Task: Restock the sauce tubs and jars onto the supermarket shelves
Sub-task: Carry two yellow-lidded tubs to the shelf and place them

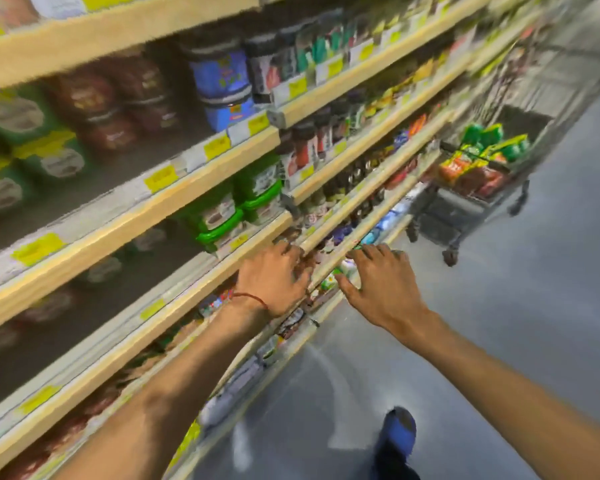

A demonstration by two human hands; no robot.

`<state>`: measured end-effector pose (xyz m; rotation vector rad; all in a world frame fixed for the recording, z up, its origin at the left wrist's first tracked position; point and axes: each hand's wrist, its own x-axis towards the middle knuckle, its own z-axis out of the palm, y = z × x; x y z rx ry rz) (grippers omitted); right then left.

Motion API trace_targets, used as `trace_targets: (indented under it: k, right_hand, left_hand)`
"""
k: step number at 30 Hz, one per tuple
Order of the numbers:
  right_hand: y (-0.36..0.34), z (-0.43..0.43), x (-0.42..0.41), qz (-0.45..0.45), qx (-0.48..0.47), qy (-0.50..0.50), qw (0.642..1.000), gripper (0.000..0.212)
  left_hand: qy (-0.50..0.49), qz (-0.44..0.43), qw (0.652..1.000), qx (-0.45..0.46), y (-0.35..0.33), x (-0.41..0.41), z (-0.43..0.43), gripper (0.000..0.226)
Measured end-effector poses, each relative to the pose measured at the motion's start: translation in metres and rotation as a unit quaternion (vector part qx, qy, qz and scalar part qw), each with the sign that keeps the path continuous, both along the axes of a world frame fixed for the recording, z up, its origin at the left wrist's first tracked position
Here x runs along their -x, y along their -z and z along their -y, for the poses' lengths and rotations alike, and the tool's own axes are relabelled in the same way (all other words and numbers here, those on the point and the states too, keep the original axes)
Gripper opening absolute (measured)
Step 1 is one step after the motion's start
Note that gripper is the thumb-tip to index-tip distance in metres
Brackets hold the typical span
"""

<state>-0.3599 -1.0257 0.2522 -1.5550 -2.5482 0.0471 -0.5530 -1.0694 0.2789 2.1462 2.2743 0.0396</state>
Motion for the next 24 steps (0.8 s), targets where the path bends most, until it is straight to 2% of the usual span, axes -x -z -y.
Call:
trace_targets:
  k: [4, 13, 24]
  right_hand:
    - [0.011, -0.066, -0.059, -0.018, 0.021, 0.046, 0.999, 0.048]
    - [0.024, -0.24, -0.216, -0.036, 0.037, 0.102, 0.993, 0.055]
    - [0.044, -0.456, -0.357, -0.03, 0.043, 0.181, 0.982, 0.043]
  left_hand:
    - [0.038, 0.031, 0.999, -0.006, 0.001, -0.053, -0.088, 0.047]
    - [0.095, 0.055, 0.994, 0.003, 0.029, -0.219, -0.273, 0.047]
    - [0.146, 0.075, 0.985, 0.058, 0.064, -0.342, -0.521, 0.04]
